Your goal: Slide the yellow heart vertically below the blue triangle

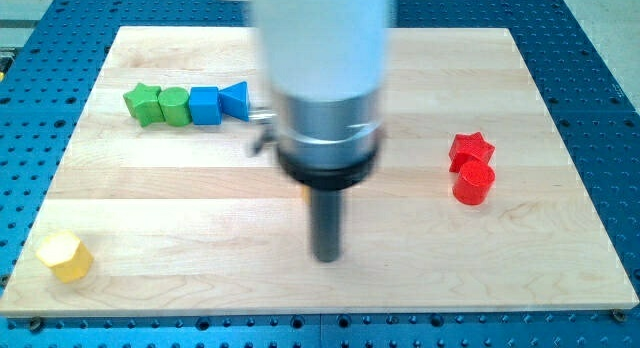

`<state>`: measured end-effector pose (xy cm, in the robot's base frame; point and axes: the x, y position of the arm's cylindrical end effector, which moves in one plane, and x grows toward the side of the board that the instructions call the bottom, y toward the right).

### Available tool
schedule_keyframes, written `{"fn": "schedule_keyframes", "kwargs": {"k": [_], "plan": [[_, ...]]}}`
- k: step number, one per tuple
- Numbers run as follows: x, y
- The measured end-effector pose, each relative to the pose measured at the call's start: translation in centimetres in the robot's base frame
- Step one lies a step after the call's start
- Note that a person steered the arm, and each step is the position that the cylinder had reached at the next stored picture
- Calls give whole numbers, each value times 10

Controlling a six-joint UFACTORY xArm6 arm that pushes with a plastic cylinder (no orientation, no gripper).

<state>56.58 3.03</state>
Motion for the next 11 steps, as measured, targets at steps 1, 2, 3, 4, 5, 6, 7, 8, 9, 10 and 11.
{"fn": "schedule_keyframes", "kwargs": {"k": [1,2,3,4,5,6,7,8,9,10,11], "plan": [[-6,16],[-40,62],[-67,39],[-69,24],[-60,-25],[-51,-77],[-47,-118],[-48,-115],[-49,-51],[-80,-23],[-89,-83]]}}
